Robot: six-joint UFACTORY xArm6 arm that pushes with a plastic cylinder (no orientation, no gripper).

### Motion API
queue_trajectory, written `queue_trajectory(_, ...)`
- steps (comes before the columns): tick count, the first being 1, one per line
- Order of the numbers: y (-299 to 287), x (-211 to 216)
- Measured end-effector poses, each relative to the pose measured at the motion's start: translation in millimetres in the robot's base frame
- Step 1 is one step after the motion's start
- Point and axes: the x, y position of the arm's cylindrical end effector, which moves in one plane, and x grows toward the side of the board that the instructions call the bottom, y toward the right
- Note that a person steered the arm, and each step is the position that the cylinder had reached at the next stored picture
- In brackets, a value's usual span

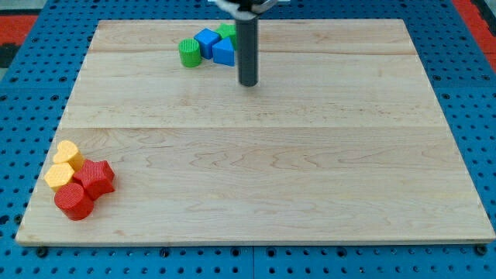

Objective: Separate the triangle from the blue cube and green star

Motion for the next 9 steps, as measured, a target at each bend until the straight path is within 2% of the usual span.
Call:
queue_trajectory(1, 28, -55)
queue_trajectory(2, 19, -82)
queue_trajectory(3, -14, -90)
queue_trajectory(4, -63, -73)
queue_trajectory(5, -72, -51)
queue_trajectory(8, -1, 0)
queue_trajectory(9, -40, 33)
